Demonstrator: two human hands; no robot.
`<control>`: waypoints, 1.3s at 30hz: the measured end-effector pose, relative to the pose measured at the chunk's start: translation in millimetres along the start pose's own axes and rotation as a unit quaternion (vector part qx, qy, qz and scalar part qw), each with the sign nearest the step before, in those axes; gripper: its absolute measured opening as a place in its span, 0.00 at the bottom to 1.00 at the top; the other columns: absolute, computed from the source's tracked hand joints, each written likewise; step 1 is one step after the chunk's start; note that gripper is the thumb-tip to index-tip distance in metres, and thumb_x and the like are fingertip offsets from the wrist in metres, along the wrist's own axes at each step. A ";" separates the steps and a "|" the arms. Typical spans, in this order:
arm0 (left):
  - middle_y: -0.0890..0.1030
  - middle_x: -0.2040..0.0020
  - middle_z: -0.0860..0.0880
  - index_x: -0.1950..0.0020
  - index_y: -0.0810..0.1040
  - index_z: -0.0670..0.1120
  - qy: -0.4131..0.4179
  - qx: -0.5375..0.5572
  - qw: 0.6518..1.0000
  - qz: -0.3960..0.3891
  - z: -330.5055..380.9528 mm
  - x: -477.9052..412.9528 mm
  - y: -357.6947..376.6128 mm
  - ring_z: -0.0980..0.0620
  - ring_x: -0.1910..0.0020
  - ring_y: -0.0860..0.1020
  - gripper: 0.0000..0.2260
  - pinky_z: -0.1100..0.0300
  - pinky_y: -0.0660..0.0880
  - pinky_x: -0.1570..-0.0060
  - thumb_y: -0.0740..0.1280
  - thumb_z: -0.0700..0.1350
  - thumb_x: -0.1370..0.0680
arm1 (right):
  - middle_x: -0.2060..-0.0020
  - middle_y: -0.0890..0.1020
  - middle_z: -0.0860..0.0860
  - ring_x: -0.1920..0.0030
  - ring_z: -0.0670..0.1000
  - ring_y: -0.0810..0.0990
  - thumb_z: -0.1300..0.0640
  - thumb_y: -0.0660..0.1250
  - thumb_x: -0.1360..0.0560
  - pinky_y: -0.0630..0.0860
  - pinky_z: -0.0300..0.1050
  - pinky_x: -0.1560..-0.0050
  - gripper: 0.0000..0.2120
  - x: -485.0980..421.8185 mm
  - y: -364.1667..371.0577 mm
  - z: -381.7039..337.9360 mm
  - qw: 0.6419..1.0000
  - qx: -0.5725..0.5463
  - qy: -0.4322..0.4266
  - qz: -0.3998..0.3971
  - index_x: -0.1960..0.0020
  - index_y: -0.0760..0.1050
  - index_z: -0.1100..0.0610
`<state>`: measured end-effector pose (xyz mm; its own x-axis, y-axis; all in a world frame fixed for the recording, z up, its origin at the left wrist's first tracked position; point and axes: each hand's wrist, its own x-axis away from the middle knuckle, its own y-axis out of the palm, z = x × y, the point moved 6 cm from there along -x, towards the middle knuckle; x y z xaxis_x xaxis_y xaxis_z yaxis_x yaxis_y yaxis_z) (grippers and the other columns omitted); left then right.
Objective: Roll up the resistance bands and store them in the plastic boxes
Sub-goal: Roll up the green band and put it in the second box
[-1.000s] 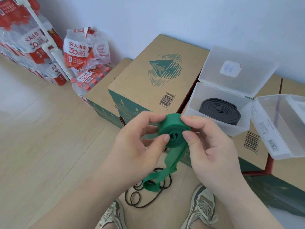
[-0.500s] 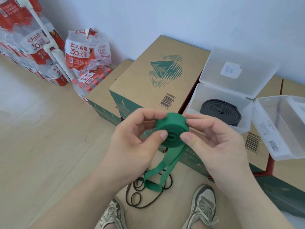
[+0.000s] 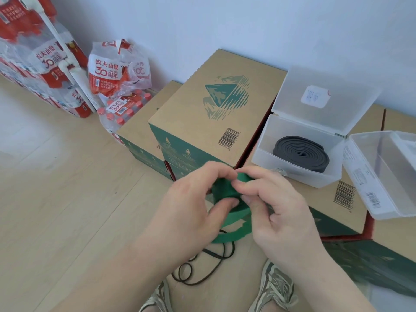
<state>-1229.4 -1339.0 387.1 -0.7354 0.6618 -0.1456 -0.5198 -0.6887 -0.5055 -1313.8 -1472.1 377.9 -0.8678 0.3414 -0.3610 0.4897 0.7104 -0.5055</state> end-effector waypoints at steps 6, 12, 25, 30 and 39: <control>0.86 0.50 0.51 0.48 0.82 0.50 -0.129 0.192 0.973 0.027 -17.2 -1.7 -4.3 0.53 0.47 0.84 0.15 0.56 0.84 0.47 0.77 0.32 0.28 | 0.46 0.87 0.51 0.42 0.53 0.86 0.72 0.77 0.30 0.81 0.49 0.40 0.13 -2.8 -9.3 16.0 0.967 -0.199 0.154 0.039 0.52 0.84 0.57; 0.87 0.46 0.47 0.43 0.82 0.47 -0.108 0.316 0.940 0.066 -13.7 -5.1 -13.5 0.46 0.44 0.85 0.13 0.58 0.82 0.48 0.74 0.33 0.24 | 0.49 0.88 0.48 0.47 0.47 0.87 0.70 0.75 0.27 0.82 0.37 0.46 0.14 -5.6 -12.7 12.6 0.944 -0.263 0.194 0.045 0.49 0.84 0.53; 0.83 0.48 0.61 0.42 0.78 0.54 -0.026 0.017 1.000 -0.003 -4.0 -2.4 2.7 0.59 0.44 0.82 0.16 0.61 0.81 0.44 0.75 0.37 0.24 | 0.43 0.83 0.48 0.43 0.50 0.81 0.68 0.68 0.24 0.78 0.46 0.46 0.13 1.3 -0.8 -0.9 0.999 0.025 -0.020 -0.003 0.47 0.86 0.55; 0.84 0.48 0.55 0.43 0.82 0.55 -0.077 0.156 0.985 -0.003 -12.3 -2.9 -0.8 0.52 0.42 0.83 0.19 0.59 0.82 0.43 0.73 0.32 0.24 | 0.48 0.87 0.44 0.44 0.50 0.85 0.63 0.80 0.30 0.81 0.47 0.42 0.11 -3.4 -11.4 11.5 0.985 -0.112 0.126 0.028 0.50 0.87 0.51; 0.87 0.45 0.45 0.43 0.81 0.45 -0.096 0.348 0.931 0.060 -12.6 -5.8 -7.9 0.45 0.41 0.84 0.13 0.52 0.82 0.42 0.73 0.37 0.26 | 0.41 0.82 0.53 0.38 0.57 0.82 0.62 0.71 0.24 0.79 0.51 0.37 0.17 -8.4 -14.7 3.3 0.976 -0.196 0.086 0.028 0.37 0.82 0.52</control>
<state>-1215.6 -1333.7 381.2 -0.8360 0.5482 0.0233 -0.5350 -0.8238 0.1872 -1313.4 -1487.5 385.8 -0.8583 0.4608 -0.2260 0.4964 0.8571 -0.1376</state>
